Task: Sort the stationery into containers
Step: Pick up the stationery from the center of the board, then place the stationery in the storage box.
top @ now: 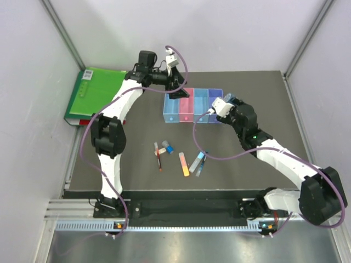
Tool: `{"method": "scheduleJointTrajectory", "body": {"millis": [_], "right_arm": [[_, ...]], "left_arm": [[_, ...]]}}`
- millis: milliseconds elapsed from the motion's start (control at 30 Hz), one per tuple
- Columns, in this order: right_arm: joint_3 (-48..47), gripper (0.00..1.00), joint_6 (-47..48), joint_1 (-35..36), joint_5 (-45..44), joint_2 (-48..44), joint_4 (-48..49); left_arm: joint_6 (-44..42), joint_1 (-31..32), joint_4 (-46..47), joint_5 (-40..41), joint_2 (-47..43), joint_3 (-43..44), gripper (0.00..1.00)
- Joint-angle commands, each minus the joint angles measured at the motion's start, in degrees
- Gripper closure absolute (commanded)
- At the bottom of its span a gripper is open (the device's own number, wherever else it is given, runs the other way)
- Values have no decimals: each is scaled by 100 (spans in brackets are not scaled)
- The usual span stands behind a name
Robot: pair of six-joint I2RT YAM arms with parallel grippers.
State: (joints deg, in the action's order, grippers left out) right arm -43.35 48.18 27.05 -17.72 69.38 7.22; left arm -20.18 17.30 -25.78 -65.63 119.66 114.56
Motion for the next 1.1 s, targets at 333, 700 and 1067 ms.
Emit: {"method": "scheduleJointTrajectory", "body": {"millis": [333,700,1067], "right_arm": [[38,100,1905,731,-65,207,2925],[-261,100,2046,872,-57,558,3101],[-375,100,2142,872,31,646,3224]], "left_arm": [[3302,247,4309,-900,146,-619,1],[2671,423,3985,-723,146,-549,1],[1921,608,3254,-680,66,-584,1]]}}
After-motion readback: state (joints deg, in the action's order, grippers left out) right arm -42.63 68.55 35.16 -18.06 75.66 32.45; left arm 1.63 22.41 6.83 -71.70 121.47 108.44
